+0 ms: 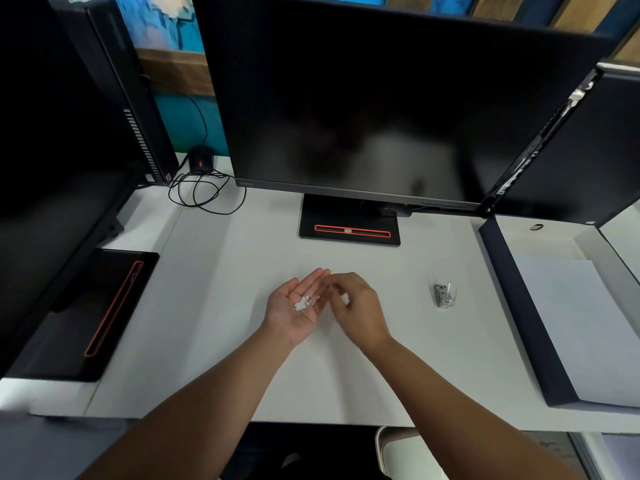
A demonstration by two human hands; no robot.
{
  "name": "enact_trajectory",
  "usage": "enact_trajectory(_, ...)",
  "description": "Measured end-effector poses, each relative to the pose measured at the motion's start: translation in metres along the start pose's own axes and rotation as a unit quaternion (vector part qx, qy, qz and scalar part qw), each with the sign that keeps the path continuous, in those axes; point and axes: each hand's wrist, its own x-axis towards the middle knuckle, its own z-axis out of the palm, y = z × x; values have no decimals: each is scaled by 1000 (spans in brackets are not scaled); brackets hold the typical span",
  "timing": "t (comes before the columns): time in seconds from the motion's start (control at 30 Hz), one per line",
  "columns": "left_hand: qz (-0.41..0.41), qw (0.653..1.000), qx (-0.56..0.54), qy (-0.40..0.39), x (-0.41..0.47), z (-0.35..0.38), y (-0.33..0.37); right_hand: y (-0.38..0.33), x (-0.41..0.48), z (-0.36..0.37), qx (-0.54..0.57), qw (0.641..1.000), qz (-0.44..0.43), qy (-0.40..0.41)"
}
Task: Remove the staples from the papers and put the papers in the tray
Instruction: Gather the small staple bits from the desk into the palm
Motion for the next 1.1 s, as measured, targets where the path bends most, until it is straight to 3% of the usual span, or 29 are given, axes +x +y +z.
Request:
enact_trajectory(0.07,1,1000,-23,-6,1,-1,2,16,1,-9,-22,998,55,24)
enact_trajectory(0.17,0,1000,-26,-7,2,-4,5,42,-5,-13,-92,991,90,-38)
enact_trajectory(0.27,-1,1000,-27,-8,3,-4,5,55,-11,-8,-152,983,52,-90)
enact_trajectory(0.47,-5,1000,-29,-9,4,1,1,56,-20,-1,-207,973,-27,-96)
enact_trajectory(0.6,-4,1000,-25,-12,5,4,2,62,-28,-4,-178,978,-53,-96)
enact_trajectory(0.83,-1,1000,-24,-8,4,-1,2,67,-29,-8,-174,981,66,-48)
enact_trajectory(1.0,-2,1000,-22,-4,4,0,-2,59,-23,0,-170,981,42,-85)
enact_trajectory(1.1,1,1000,-21,-7,4,1,-2,62,-23,-1,-132,987,58,-64)
